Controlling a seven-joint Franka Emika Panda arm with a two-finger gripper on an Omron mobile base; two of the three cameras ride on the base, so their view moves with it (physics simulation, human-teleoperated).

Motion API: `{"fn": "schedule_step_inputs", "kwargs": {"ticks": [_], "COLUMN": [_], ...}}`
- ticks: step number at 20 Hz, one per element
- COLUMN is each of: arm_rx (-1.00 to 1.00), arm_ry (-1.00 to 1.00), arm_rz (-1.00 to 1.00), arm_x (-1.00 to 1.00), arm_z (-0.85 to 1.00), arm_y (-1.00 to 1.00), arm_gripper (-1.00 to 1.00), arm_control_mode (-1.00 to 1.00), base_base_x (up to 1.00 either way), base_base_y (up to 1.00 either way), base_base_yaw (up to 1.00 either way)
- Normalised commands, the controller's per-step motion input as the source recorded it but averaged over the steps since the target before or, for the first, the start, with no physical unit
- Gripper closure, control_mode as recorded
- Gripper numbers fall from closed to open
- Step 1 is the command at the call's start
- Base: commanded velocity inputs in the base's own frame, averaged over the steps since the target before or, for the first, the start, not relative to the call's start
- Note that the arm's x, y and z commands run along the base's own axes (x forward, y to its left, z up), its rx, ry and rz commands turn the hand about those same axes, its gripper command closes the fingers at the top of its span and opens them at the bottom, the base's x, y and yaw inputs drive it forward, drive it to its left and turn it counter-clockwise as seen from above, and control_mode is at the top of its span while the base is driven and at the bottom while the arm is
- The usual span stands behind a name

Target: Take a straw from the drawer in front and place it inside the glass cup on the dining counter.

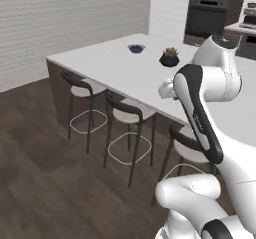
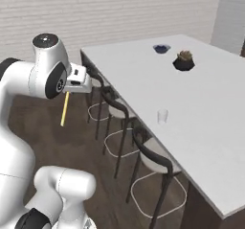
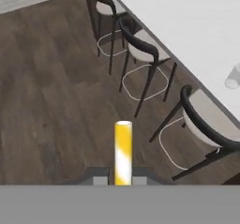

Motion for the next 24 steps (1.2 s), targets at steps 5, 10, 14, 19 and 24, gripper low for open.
{"fn": "schedule_step_inputs", "kwargs": {"ticks": [5, 10, 14, 19, 24], "arm_rx": [0.0, 0.0, 0.0, 0.0, 0.0], "arm_ry": [0.0, 0.0, 0.0, 0.0, 0.0], "arm_rz": [0.0, 0.0, 0.0, 0.0, 0.0], "arm_x": [0.0, 0.0, 0.0, 0.0, 0.0], "arm_z": [0.0, 0.0, 0.0, 0.0, 0.0], "arm_y": [0.0, 0.0, 0.0, 0.0, 0.0], "arm_gripper": [1.0, 1.0, 1.0, 1.0, 1.0], "arm_control_mode": [1.0, 1.0, 1.0, 1.0, 1.0], "base_base_x": [0.4, 0.28, 0.16, 0.18, 0.26], "base_base_y": [0.63, 0.64, 0.66, 0.73, 0.85], "base_base_yaw": [-0.72, -0.72, -0.71, -0.68, -0.57]}}
